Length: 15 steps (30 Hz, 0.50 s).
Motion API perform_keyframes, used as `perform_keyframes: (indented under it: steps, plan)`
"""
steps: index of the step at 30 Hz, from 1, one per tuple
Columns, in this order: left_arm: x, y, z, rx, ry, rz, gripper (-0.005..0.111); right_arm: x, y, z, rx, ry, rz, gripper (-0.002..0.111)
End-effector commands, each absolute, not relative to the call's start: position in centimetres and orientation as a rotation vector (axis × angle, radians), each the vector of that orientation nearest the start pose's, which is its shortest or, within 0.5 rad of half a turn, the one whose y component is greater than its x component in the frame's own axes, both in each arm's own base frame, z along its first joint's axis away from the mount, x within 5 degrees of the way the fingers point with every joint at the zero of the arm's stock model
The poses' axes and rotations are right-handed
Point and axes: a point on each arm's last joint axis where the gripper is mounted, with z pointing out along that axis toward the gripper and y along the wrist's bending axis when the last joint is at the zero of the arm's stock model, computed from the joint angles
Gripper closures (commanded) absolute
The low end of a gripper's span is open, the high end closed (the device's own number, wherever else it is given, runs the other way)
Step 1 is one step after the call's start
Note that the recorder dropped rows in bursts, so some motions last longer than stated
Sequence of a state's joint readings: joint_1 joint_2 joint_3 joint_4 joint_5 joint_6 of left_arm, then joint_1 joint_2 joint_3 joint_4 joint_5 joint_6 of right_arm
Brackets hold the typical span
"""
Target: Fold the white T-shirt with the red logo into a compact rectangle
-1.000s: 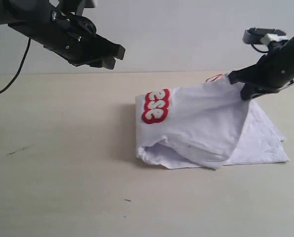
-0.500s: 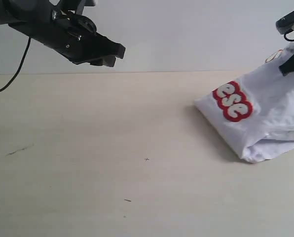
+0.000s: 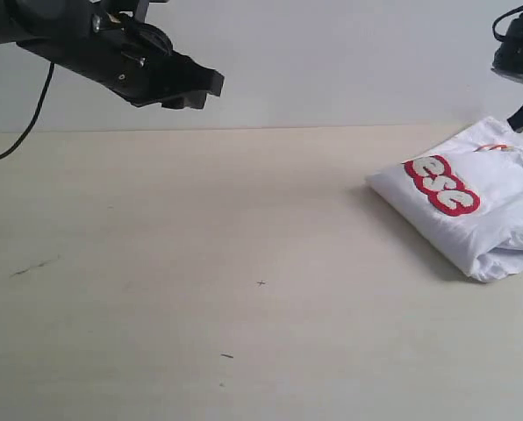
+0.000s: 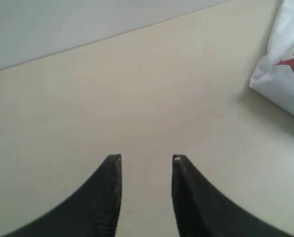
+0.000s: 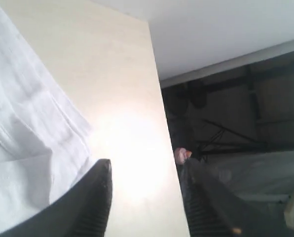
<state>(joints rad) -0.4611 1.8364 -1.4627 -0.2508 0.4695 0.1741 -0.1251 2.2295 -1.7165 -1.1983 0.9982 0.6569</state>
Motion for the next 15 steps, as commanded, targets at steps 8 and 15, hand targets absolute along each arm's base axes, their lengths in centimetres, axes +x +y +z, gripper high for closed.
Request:
perform_keyframes:
  steps: [8,15]
  plan:
    - [37.0,-19.5,28.0,0.563,2.291,-0.374,0.077,45.8,-7.8,16.5,0.09,2.882,-0.339,0.108]
    - [35.7,-18.6,30.4,0.571,2.288,-0.38,0.106,42.9,-4.4,11.2,0.052,3.012,-0.089,0.108]
